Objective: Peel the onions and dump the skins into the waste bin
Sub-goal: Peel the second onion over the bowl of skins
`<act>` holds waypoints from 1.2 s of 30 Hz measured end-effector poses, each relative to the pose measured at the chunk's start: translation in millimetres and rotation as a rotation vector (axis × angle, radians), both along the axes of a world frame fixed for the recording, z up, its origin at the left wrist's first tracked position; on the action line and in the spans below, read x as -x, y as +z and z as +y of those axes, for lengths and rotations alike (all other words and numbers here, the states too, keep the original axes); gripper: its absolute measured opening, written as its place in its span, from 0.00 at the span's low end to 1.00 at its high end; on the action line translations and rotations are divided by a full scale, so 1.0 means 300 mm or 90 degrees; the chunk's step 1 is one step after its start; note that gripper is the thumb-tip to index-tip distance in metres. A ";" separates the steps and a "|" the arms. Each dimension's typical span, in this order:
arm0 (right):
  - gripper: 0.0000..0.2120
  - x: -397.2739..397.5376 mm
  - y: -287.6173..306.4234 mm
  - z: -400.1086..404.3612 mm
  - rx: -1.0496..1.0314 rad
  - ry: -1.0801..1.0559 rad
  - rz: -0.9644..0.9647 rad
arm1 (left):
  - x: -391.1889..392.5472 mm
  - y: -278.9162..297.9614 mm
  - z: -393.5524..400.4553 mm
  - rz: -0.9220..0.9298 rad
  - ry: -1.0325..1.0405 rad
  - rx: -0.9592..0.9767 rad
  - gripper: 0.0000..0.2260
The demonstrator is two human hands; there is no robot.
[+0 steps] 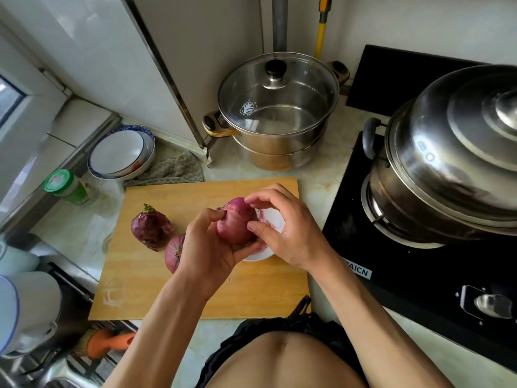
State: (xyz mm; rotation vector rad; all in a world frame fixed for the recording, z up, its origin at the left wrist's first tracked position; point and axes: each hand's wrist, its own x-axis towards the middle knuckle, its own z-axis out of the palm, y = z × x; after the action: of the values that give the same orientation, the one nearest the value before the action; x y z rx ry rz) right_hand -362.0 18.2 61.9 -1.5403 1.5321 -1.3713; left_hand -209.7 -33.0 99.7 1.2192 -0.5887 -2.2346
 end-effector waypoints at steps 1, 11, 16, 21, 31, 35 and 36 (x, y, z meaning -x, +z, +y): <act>0.14 -0.001 0.001 -0.001 0.000 0.002 -0.003 | 0.001 0.002 0.000 0.001 -0.001 0.001 0.21; 0.12 -0.012 -0.001 0.000 -0.003 -0.013 -0.043 | 0.001 0.001 -0.011 0.011 0.004 0.002 0.26; 0.09 -0.012 -0.002 -0.003 -0.003 -0.019 -0.070 | 0.003 -0.001 -0.006 0.036 0.020 -0.031 0.24; 0.08 0.000 -0.003 0.003 -0.028 -0.042 -0.186 | -0.004 0.003 -0.002 0.087 0.052 -0.063 0.22; 0.07 0.024 -0.054 -0.010 -0.136 -0.120 -0.202 | -0.045 -0.005 -0.004 0.113 0.084 -0.082 0.24; 0.07 0.004 -0.100 -0.009 -0.199 -0.094 -0.059 | -0.061 -0.022 0.002 0.108 0.079 -0.061 0.24; 0.08 0.001 -0.107 -0.008 -0.204 -0.093 -0.037 | -0.062 -0.026 0.005 0.100 0.077 -0.054 0.24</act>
State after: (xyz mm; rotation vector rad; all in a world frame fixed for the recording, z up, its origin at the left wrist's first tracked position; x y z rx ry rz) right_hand -362.2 15.7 29.6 -1.2039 1.7572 -1.1666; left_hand -191.1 -31.5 92.0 1.0770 -0.3531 -2.2463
